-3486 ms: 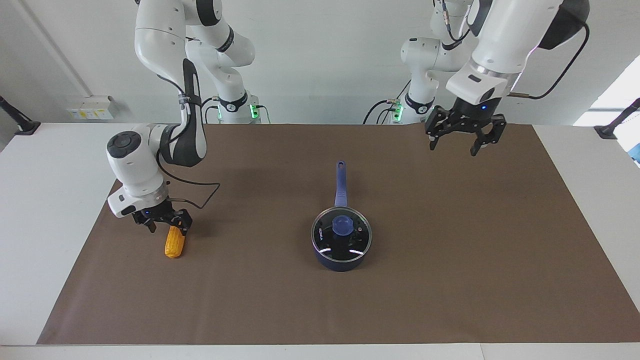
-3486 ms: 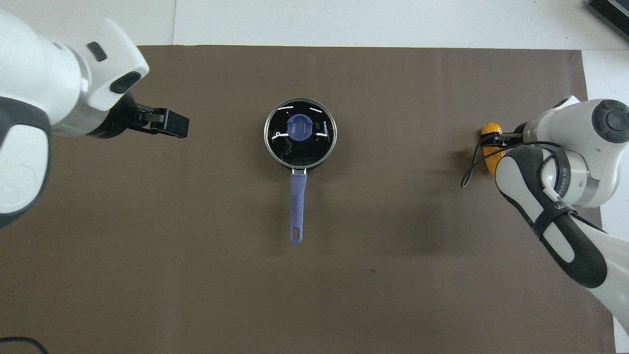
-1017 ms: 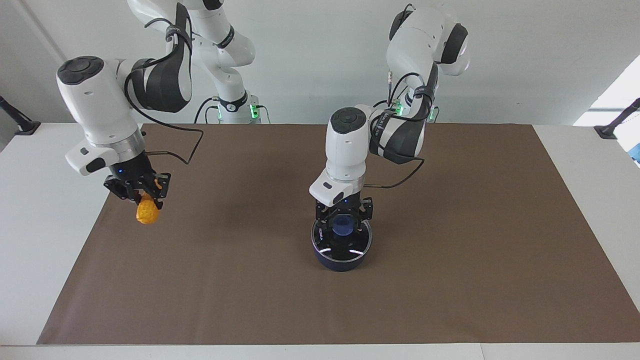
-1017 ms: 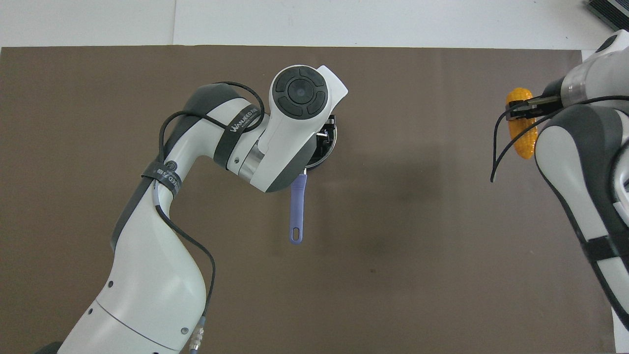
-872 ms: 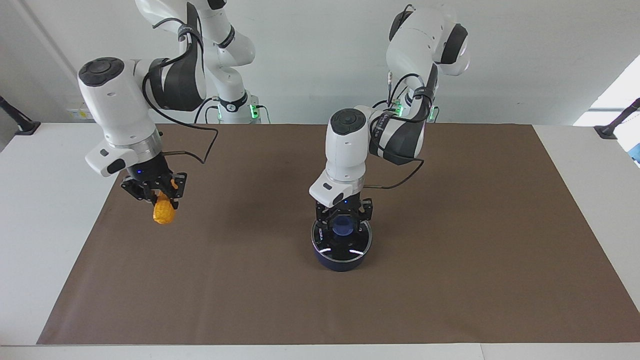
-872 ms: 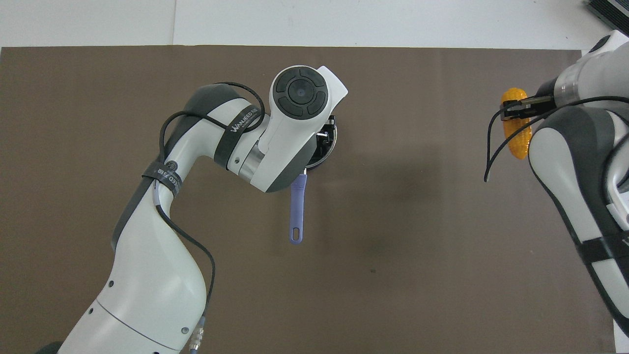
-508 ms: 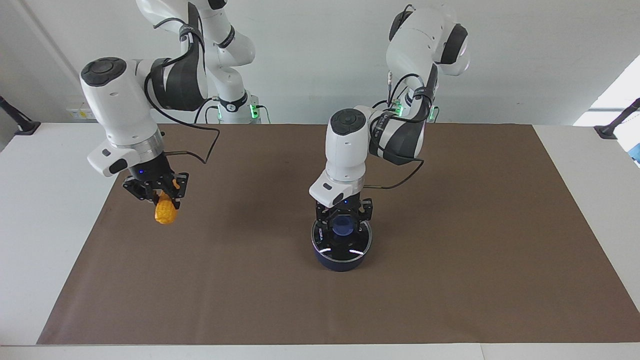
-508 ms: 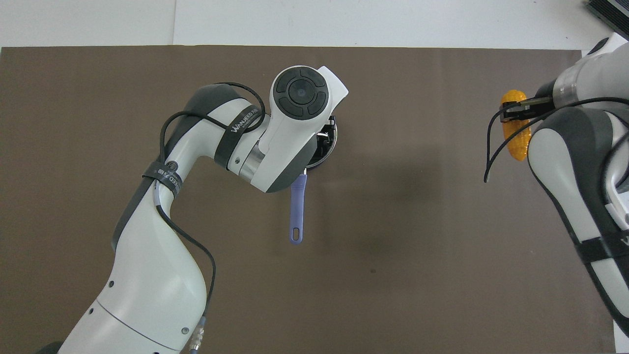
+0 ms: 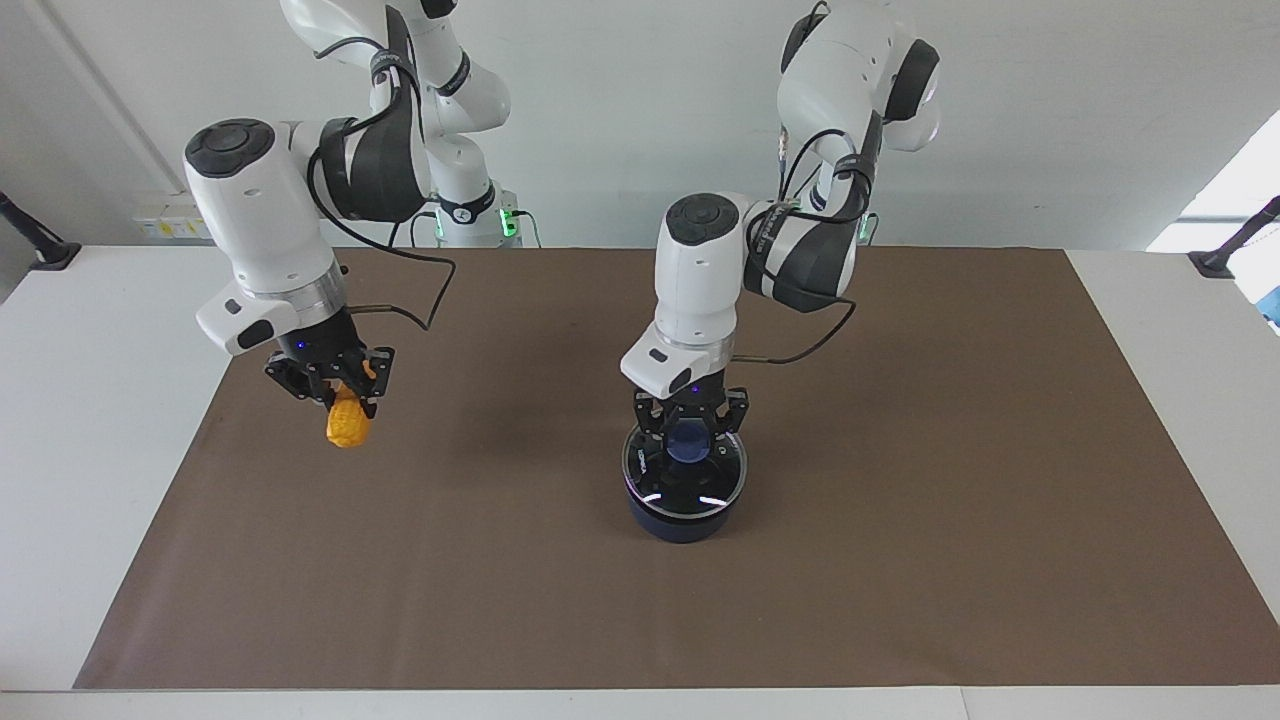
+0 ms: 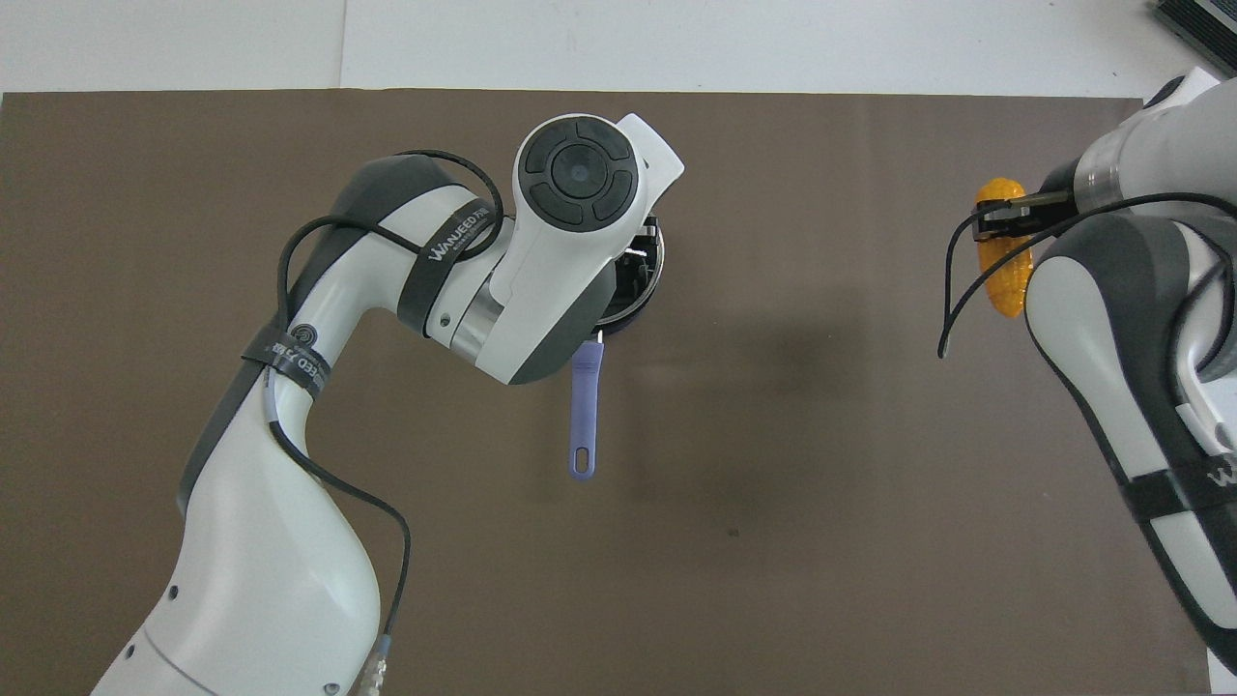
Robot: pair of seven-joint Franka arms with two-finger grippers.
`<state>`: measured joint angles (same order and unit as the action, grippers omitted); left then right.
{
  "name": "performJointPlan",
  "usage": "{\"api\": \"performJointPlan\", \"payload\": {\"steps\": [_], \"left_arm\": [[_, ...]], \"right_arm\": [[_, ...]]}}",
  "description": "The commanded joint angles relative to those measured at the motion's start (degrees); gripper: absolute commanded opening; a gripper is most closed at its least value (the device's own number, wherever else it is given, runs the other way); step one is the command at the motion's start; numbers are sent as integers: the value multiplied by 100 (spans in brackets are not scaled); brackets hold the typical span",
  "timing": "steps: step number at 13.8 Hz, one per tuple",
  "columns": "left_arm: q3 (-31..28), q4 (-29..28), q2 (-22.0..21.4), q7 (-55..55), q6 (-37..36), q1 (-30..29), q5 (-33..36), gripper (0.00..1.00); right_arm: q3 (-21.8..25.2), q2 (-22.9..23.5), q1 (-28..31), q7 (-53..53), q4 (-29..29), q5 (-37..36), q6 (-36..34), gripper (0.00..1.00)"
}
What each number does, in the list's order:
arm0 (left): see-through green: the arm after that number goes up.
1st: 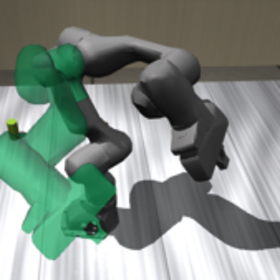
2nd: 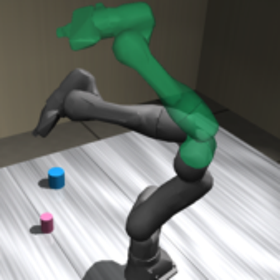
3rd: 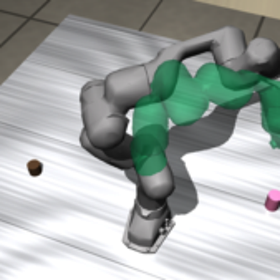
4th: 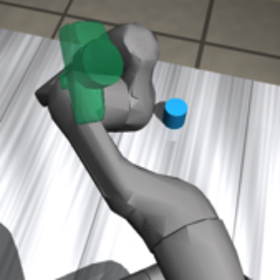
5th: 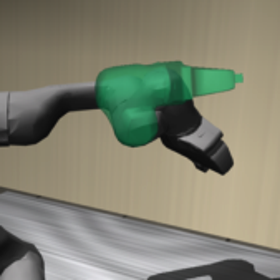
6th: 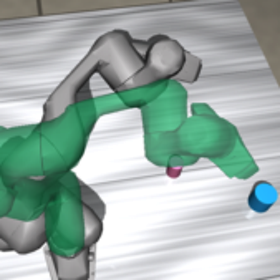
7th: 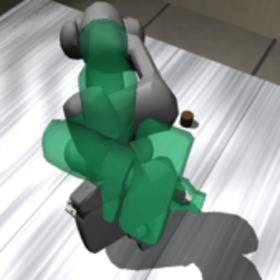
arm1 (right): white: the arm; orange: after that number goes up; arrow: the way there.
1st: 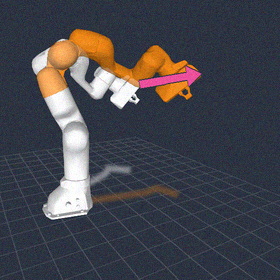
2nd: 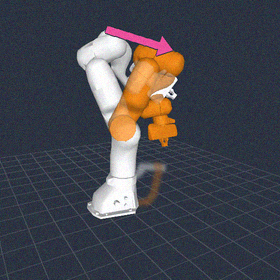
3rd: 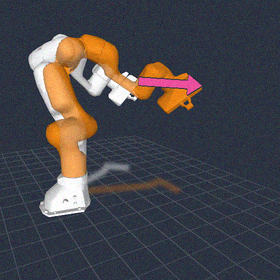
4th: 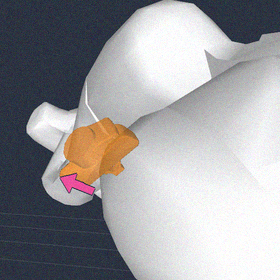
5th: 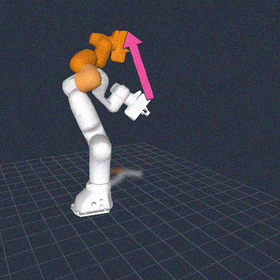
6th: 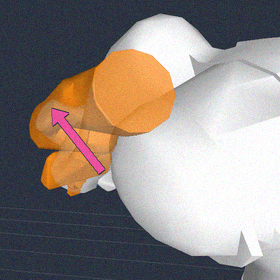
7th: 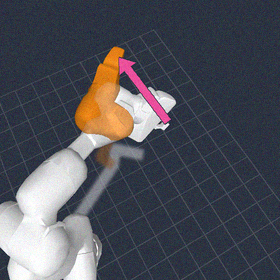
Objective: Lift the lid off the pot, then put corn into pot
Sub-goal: 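Grasp the lid knob with the left gripper while the right gripper grasps the corn, then lift the lid off with the left gripper while the right gripper carries the corn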
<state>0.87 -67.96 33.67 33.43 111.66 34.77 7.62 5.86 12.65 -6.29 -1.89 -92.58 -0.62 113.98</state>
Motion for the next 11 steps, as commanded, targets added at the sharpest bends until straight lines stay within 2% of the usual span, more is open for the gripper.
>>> {"api": "performJointPlan", "payload": {"steps": [1,6,11], "left_arm": [[-51,-654,-623,102,-66,3,144,0],[-78,-1622,-1335,14,153,-619,153,0],[-69,-3256,-1968,-379,1847,-1401,135,0]], "right_arm": [[-23,-131,-4,136,-155,-17,-69,0],[-14,-43,-478,908,-147,-26,-16,0],[-23,334,-1268,2479,11,10,116,0]]}}
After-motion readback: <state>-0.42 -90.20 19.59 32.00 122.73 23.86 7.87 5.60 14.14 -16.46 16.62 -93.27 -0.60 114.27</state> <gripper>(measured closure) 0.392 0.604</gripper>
